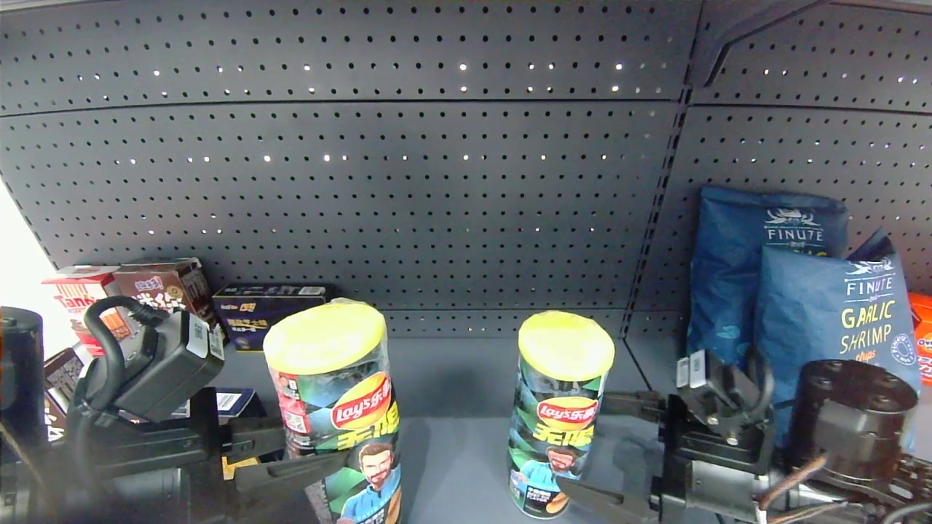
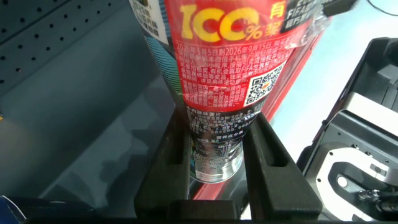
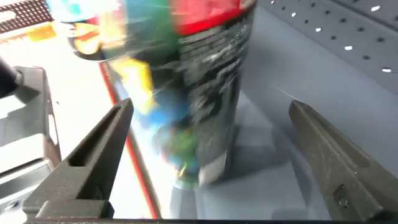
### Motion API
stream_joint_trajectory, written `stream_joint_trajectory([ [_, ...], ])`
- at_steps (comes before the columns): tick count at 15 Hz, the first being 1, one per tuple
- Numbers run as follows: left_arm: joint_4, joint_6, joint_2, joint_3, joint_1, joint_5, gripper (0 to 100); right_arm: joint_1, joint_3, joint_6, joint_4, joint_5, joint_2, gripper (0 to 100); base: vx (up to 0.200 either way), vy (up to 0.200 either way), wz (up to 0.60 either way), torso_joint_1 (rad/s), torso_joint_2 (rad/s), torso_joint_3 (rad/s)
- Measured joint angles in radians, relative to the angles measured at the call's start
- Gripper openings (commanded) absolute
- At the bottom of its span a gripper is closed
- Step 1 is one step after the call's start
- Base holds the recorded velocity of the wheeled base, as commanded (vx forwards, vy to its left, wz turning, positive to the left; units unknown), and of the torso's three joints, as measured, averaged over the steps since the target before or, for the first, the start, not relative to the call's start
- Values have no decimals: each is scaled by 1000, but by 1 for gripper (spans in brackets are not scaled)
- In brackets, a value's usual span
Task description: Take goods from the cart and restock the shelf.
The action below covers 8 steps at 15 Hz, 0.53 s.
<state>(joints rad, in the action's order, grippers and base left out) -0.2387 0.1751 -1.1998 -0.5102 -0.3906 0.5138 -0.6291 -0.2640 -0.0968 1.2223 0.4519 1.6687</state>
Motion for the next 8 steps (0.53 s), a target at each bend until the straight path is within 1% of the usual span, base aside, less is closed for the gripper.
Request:
stream_joint_trajectory([
  [3, 0, 0, 1, 0, 0, -1, 0, 57, 97, -3, -20, 1, -194, 100, 0, 0, 0, 0, 0, 0],
  [5, 0, 0, 1, -2, 0, -1, 0, 140, 129, -4, -104, -15, -343, 100, 0, 0, 0, 0, 0, 0],
  [6, 0, 0, 1, -2, 0, -2, 0, 177, 135, -4, -160, -51, -413, 100, 0, 0, 0, 0, 0, 0],
  [8, -2, 0, 0, -5, 0, -1, 0, 240, 146, -5, -299, -228, -574, 100, 0, 0, 0, 0, 0, 0],
])
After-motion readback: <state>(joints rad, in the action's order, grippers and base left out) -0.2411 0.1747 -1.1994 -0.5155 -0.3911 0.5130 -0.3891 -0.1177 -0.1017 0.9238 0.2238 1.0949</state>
